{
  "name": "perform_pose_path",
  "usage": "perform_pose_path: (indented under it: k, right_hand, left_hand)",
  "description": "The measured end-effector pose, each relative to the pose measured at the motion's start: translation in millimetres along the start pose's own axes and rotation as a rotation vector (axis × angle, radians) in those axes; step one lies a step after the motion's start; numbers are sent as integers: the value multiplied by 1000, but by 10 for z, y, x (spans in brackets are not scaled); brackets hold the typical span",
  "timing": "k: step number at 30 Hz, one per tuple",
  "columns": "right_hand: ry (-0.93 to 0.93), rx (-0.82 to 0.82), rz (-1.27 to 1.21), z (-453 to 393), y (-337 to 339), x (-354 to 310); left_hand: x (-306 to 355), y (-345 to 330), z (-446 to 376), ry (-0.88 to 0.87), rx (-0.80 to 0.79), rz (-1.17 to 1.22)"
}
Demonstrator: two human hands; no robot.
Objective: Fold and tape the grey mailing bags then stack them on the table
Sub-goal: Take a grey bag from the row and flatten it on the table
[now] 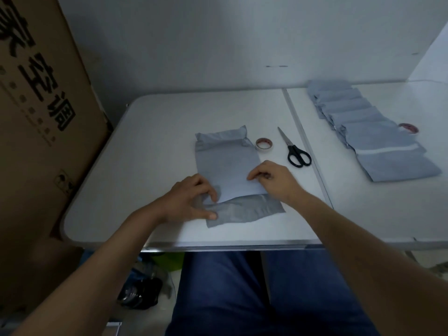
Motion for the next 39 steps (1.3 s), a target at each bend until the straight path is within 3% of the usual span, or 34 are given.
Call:
perform_pose_path:
  k: [3,7,11,13,17,23,31,39]
  right_hand:
    - [-58,-55,-99,45,71,21]
    - [-102,-144,-81,29,143,166]
    - [-167,-192,-170,36,145,184]
    - [-172,-95,-256,3,144,137]
    - [-223,164,-88,-70,153,157]
    - [-209,206,43,-59,73,140]
    - [-76,238,248,-20,-15,103]
    - [-6,218,451,18,-94,45]
  left_hand:
    - [28,48,-2,2,144,75]
    - [-107,96,15,193,302,509]
    - [-131,209,-53,316,416,616]
    - [-157,255,-111,364,450,674]
    - [-294,250,-112,522,438,839]
    - [-228,185,-16,491,458,606]
    - [-134,204,14,531,602,363]
    - [-55,184,-42,491,605,201]
Point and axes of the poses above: each hand's wrist, its own z-axis away from the middle knuckle, its own y-axis out of the back of the hand, x = y × z, the point moved 7 cm from there along -z, towards the middle knuckle, and after that the axes turned 7 degrees about -x, right-handed, at the moved point
